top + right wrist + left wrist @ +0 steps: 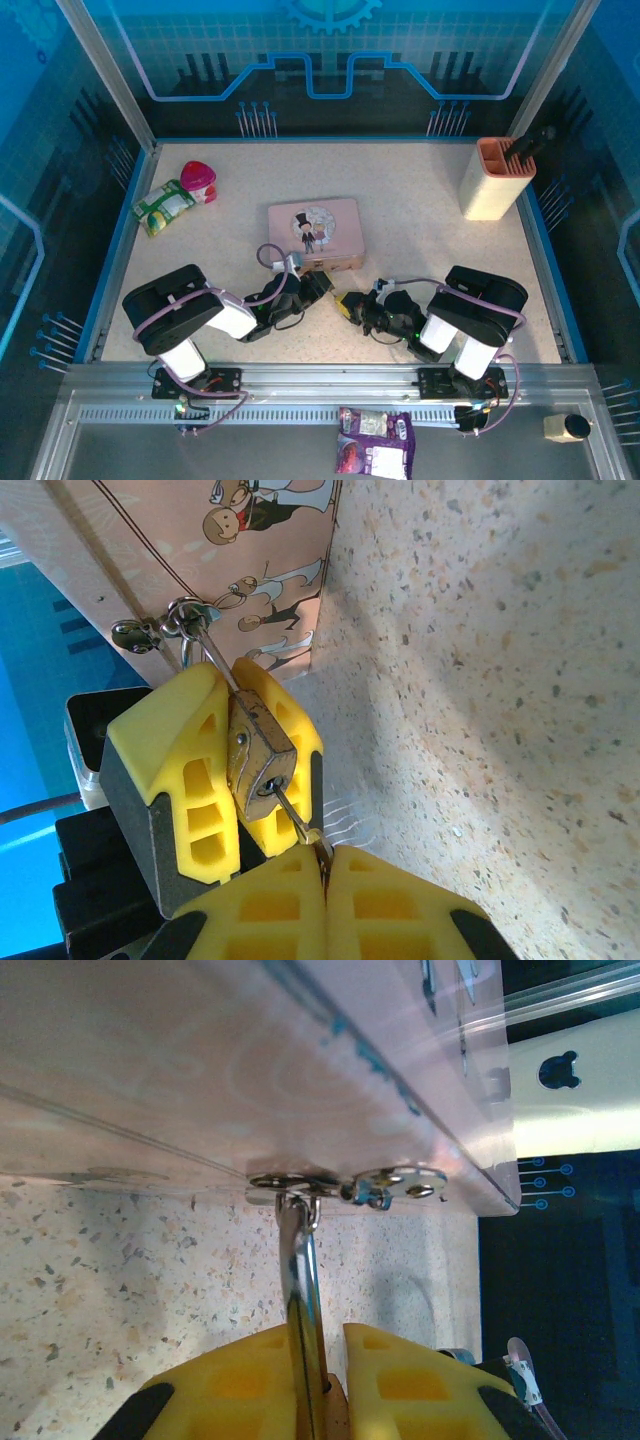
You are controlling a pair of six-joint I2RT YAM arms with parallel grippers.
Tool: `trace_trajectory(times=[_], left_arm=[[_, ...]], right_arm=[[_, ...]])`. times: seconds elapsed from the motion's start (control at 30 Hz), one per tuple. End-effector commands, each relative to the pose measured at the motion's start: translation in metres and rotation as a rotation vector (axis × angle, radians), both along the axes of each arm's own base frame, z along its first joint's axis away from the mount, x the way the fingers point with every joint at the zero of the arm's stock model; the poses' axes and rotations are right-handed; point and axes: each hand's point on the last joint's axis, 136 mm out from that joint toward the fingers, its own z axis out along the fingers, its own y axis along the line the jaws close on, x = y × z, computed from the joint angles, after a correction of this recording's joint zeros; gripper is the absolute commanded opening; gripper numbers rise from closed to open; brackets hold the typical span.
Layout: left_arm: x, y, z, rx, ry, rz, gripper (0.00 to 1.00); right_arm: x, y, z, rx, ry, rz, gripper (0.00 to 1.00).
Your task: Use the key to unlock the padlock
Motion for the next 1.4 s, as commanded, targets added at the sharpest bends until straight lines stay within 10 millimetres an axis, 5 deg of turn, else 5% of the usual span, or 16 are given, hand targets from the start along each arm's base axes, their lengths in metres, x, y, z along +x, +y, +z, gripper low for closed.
trace_trajectory(times=[0.0,0.53,1.37], left_arm=[[-0.002,-0.015,0.029,-0.106,-0.071,-0.032,0.05],[0.001,-0.020,0.035,-0.116,-0.091,-0.041,0.05],[0.000,-0.026,0.028,-0.088,-0.071,-0.050,0.05]], right_arm=[[0.007,-0.001,0.012,0.032,-0.031,-0.041,0.00],[0.005,-0.004,0.005,0.020,-0.005,-0.046,0.00],[0.011,0.016,0.033,0.105,-0.045,-0.039,0.00]])
